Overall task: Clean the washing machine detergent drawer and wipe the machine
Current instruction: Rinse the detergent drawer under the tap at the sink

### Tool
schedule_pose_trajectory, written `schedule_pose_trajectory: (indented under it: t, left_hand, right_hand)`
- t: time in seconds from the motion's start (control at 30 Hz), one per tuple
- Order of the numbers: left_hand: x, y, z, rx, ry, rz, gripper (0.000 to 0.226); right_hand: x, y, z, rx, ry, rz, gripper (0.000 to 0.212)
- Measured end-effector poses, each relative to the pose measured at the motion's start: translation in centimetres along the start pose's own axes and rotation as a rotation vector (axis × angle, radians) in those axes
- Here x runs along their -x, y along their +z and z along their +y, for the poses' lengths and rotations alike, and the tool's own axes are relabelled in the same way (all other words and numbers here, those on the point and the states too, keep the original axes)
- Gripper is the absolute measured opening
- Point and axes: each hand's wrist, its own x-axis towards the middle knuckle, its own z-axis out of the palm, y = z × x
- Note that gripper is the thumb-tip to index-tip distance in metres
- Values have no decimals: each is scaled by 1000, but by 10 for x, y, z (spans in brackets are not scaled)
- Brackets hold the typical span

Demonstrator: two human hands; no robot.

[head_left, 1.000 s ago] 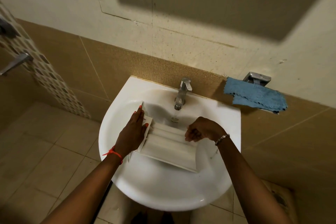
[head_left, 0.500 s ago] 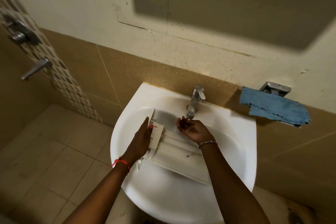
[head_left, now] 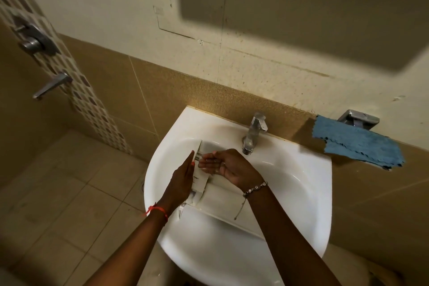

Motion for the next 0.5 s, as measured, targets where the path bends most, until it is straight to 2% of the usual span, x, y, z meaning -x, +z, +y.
schedule_pose_trajectory:
  t: [0.1,0.17,0.27,0.37,0.5]
  left_hand:
    - [1,0,2,-10,5,-10,45]
    - [2,0,3,-16,13,-4,45]
    - [2,-1,2,-22,12,5,44]
    - [3,-1,1,-31,26,14,44]
    - [4,0,4,-30,31,30,45]
  right_hand:
    - [4,0,2,6,31,25,36]
    - [6,-9,4,-70,55,93,27]
    - [3,-33,11,-340,87,214,25]
    - [-2,-55,15,-643,44,280,27]
    - [-12,-65,14,-803,-22,283,27]
